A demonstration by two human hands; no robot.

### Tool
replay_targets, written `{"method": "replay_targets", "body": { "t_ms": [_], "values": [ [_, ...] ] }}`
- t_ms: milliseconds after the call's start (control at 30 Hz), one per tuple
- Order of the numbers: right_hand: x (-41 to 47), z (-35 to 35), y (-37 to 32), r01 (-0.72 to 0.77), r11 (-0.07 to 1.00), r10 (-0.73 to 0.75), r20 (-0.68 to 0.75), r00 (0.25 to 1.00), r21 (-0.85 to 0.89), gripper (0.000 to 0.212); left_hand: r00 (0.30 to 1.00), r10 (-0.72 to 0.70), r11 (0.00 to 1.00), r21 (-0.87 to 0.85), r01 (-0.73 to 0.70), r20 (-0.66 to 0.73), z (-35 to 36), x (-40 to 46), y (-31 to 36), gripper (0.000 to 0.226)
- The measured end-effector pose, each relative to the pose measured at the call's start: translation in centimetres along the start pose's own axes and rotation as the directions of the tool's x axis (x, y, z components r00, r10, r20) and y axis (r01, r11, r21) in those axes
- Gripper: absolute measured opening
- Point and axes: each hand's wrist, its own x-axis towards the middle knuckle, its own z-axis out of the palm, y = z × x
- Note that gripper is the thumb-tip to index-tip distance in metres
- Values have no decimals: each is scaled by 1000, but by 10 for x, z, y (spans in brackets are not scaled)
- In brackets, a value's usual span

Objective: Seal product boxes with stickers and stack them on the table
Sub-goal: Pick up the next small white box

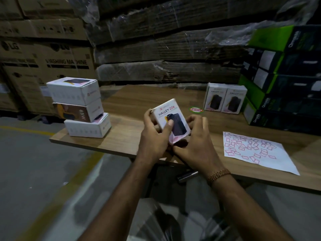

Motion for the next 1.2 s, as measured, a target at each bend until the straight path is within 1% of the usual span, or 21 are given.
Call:
{"method": "replay_targets", "body": {
  "t_ms": [67,133,200,233,300,367,433,500,567,667,767,800,867,967,1100,1133,1200],
  "values": [
    [1,-10,8,-24,1000,23,46,999,17,94,996,45,999,-30,-43,82,0,6,-1,77],
    [1,-16,12,-54,998,52,71,996,33,94,983,88,996,-40,-83,159,-2,11,-4,82],
    [2,-19,14,-100,992,93,81,992,79,93,971,118,993,-51,-109,207,-4,13,-7,83],
    [3,-20,15,-123,986,114,88,990,114,96,966,130,991,-54,-121,223,-5,12,-8,82],
    [3,-22,16,-161,971,143,109,984,174,110,957,149,989,-56,-139,248,-5,10,-9,82],
    [1,-23,16,-183,964,157,139,978,194,119,946,162,987,-66,-150,279,-5,9,-10,83],
    [0,-21,18,-185,963,157,150,976,198,110,936,185,983,-78,-169,301,-4,8,-12,84],
    [1,-19,20,-176,971,158,116,981,164,92,938,183,983,-76,-168,295,-1,7,-13,83],
    [1,-19,21,-182,971,171,86,982,152,81,946,160,986,-94,-139,282,2,5,-11,80],
    [0,-20,21,-196,968,187,71,980,154,77,963,76,991,-127,-44,259,4,5,-2,76],
    [1,-18,19,-198,968,189,76,979,153,77,958,-57,962,-243,128,280,5,9,9,89],
    [2,-17,19,-202,967,192,75,978,153,77,951,-83,943,-284,172,299,7,10,11,88],
    [3,-17,19,-214,966,204,74,976,149,78,943,-113,917,-332,220,315,10,11,12,74],
    [3,-17,22,-226,961,214,88,973,161,77,950,-140,916,-328,231,279,14,12,11,65],
    [3,-17,23,-234,956,219,99,971,175,76,964,-141,922,-325,211,227,22,12,11,53],
    [3,-17,20,-248,955,233,106,967,166,76,967,-142,926,-316,205,210,22,12,11,54],
    [3,-18,22,-239,954,224,100,969,182,73,984,-115,945,-288,151,138,26,6,11,69]
  ]
}}
